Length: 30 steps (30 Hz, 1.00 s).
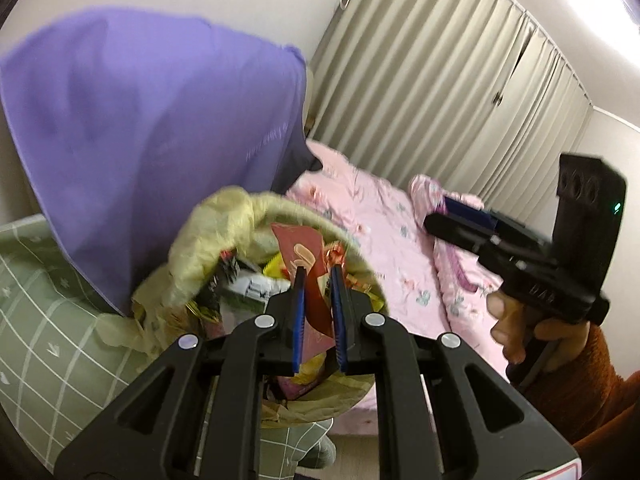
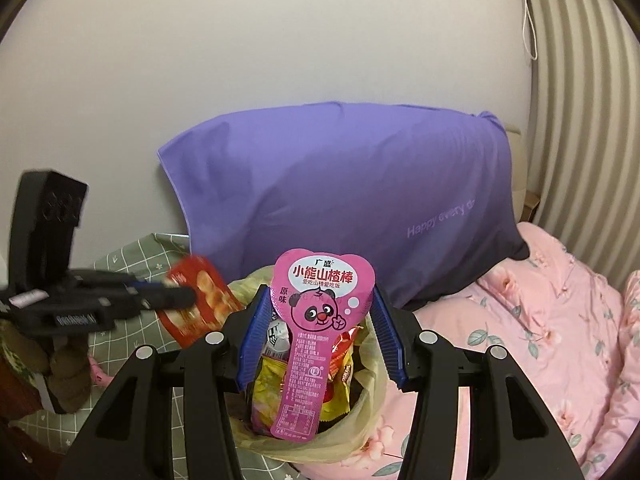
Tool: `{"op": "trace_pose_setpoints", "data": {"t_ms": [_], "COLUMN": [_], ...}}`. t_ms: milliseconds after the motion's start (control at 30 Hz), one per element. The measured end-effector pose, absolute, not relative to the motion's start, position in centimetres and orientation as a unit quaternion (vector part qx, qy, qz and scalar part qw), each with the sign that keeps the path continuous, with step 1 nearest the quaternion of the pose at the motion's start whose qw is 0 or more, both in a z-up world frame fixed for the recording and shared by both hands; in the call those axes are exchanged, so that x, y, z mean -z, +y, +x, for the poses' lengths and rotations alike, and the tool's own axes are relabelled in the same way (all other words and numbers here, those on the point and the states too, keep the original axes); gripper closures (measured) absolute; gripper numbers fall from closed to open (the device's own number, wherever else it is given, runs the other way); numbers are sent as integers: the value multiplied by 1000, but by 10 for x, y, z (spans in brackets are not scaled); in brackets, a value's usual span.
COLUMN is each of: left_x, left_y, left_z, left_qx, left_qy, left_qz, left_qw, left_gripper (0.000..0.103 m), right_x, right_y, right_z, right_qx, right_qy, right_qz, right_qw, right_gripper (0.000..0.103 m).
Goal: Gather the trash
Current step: 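Open the left gripper into the trash bag while the right gripper releases the pink candy stick, then move both tools back over the table toward the remaining snacks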
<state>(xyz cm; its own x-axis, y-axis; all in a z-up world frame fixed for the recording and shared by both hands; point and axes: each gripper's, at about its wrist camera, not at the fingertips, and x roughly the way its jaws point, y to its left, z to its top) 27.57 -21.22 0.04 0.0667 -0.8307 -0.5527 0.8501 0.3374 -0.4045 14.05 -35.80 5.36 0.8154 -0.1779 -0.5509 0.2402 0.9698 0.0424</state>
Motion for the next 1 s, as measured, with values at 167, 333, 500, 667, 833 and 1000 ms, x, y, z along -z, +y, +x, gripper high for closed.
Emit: {"op": "trace_pose_setpoints", "data": {"t_ms": [167,333,500,667,833,1000], "left_x": [36,51,52,47,37,35], "left_y": [-221,-222,-219,-211,-191,-168], "left_z": [287,299,316,318,308,298], "left_qx": [547,526,514,507,481,449], "left_qy": [413,433,449,448,410,399], "left_qz": [36,37,22,-6,-15,-12], "left_qw": [727,731,731,736,775,799], "left_gripper": [93,89,81,58,46,41], "right_x": [-34,-4,14,24,26,19], "right_y": [-369,-365,-361,-359,-357,-350], "right_z": [150,158,168,176,178,179], "right_qx": [95,72,58,63,54,47], "right_qy": [292,308,317,327,334,327], "right_qz": [84,109,110,101,96,86], "right_qw": [948,943,940,938,936,940], "right_gripper": [56,56,55,54,44,44]}}
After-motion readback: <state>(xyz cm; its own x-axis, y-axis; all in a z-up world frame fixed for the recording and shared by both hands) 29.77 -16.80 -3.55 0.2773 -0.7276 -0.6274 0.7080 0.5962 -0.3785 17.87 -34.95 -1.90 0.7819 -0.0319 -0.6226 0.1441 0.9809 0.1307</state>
